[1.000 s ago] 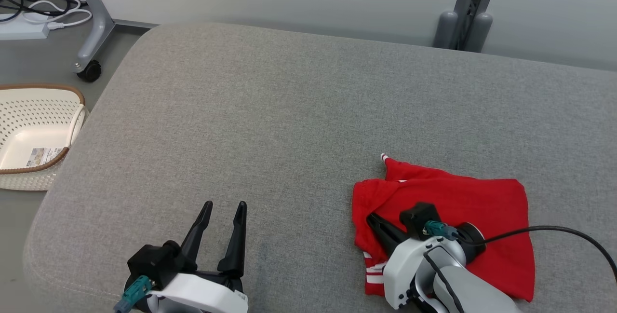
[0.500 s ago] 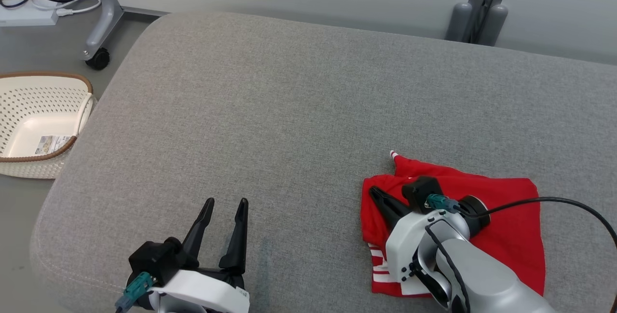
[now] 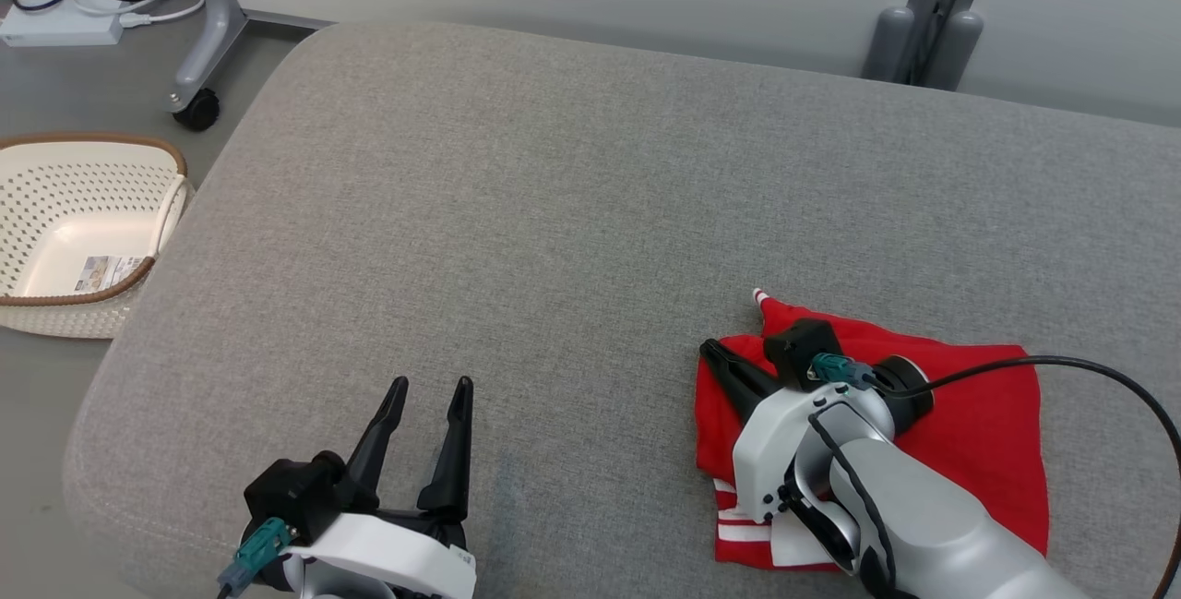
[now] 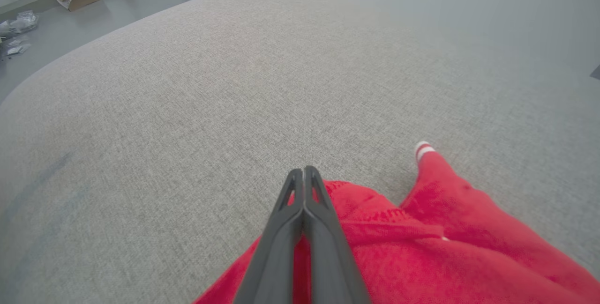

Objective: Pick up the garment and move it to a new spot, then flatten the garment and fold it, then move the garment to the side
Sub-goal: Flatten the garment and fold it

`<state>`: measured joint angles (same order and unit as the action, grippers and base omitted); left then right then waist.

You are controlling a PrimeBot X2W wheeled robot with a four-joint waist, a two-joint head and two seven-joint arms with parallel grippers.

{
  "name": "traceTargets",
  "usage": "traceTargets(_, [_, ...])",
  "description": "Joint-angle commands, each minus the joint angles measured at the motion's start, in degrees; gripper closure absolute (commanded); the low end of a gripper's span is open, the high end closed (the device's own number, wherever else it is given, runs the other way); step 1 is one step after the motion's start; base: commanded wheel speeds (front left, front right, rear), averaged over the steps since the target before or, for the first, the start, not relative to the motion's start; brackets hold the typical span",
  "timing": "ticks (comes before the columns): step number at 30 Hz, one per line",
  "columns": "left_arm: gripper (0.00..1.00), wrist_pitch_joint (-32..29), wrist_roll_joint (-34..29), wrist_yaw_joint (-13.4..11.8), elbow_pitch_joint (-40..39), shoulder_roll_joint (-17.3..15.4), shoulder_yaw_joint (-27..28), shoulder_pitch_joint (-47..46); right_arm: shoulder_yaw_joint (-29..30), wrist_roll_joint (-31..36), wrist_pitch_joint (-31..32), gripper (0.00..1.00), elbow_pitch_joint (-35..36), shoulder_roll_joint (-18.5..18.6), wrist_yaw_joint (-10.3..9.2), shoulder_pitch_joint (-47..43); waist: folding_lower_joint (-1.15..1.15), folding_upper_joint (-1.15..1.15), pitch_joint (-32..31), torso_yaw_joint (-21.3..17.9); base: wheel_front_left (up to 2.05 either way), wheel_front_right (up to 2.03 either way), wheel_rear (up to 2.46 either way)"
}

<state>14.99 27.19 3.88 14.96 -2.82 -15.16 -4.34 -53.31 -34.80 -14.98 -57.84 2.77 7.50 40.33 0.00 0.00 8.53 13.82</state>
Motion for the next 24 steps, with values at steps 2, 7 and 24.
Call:
traceTargets(2, [0.0, 0.2, -0.4, -0.3, 0.0, -0.2, 0.7, -0.5, 0.2, -0.6, -0.3, 1.0, 0.6, 0.3, 0.0, -0.4, 0.0, 0.0, -0.4, -0.7, 0.0, 0.0, 0.0])
traceTargets(7, [0.0, 0.2, -0.8, 0.0, 0.1, -0.2, 1.4, 0.1, 2.3, -1.0, -0.3, 1.0, 2.0, 0.3, 0.0, -1.3, 0.0, 0.0, -1.8, -2.9, 0.0, 0.0, 0.0])
traceTargets(24, [0.0, 0.2, -1.7, 0.4, -1.2, -0.2, 4.1, 3.0, 23.2, 8.4, -0.3, 1.0, 14.7, 5.1, 0.0, -10.1, 0.0, 0.0, -7.8, -10.8, 0.0, 0.0, 0.0])
